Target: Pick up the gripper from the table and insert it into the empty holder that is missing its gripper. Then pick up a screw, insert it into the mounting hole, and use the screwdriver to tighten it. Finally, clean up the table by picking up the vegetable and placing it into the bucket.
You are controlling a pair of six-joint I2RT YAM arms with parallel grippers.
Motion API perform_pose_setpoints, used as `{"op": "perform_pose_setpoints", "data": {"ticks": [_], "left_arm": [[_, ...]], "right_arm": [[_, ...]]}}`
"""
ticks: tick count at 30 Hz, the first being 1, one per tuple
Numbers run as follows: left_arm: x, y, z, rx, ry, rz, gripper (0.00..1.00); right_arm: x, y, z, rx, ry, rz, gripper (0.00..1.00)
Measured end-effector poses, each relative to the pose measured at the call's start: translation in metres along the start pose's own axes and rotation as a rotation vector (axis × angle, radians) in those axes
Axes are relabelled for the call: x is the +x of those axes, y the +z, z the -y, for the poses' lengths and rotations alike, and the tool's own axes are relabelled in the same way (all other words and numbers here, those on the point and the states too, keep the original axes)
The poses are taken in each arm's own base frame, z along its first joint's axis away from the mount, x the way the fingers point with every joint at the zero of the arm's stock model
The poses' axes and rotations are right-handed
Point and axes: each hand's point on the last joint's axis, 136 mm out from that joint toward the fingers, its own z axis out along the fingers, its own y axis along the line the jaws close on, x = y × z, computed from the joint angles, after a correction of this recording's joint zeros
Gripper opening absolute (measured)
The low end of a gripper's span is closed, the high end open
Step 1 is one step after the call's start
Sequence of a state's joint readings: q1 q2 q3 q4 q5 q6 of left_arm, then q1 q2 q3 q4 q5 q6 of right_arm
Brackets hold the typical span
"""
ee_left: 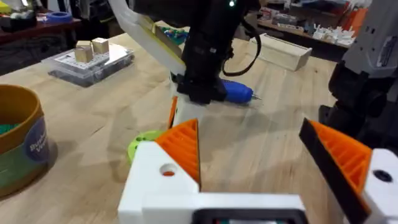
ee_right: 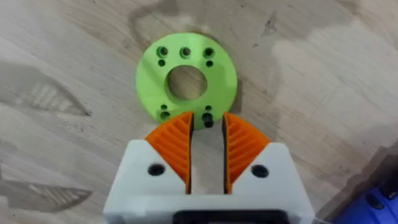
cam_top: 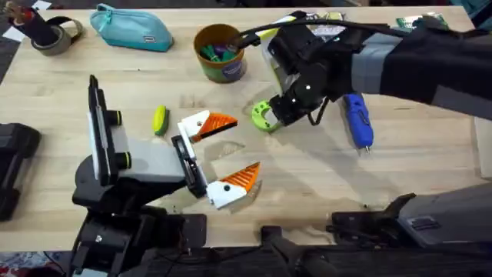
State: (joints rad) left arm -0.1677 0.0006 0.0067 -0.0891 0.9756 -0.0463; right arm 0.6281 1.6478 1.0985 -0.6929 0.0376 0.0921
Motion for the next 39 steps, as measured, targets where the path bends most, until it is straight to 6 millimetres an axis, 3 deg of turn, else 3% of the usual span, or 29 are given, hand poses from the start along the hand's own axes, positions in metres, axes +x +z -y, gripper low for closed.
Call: {"op": "perform_pose_setpoints", "data": {"ticks": [18, 27, 30, 39], "left_arm": [[0.0, 0.0, 0.0, 0.0, 0.0, 0.0, 0.989], [0.0, 0.0, 0.0, 0.0, 0.0, 0.0, 0.989], [0.0, 0.0, 0.0, 0.0, 0.0, 0.0, 0.989], [0.0, 0.0, 0.0, 0.0, 0.0, 0.0, 0.989]], "right_arm": [[0.0028, 0.003, 0.0002, 0.002, 0.0, -0.017, 0.227], [0.0017, 0.0044, 0.0006, 0.004, -0.004, -0.014, 0.106], [0.0021, 0.0066, 0.0011, 0.007, -0.008, -0.019, 0.015], [0.0008, 0.0065, 0.0016, 0.01, -0.01, -0.015, 0.006]]}}
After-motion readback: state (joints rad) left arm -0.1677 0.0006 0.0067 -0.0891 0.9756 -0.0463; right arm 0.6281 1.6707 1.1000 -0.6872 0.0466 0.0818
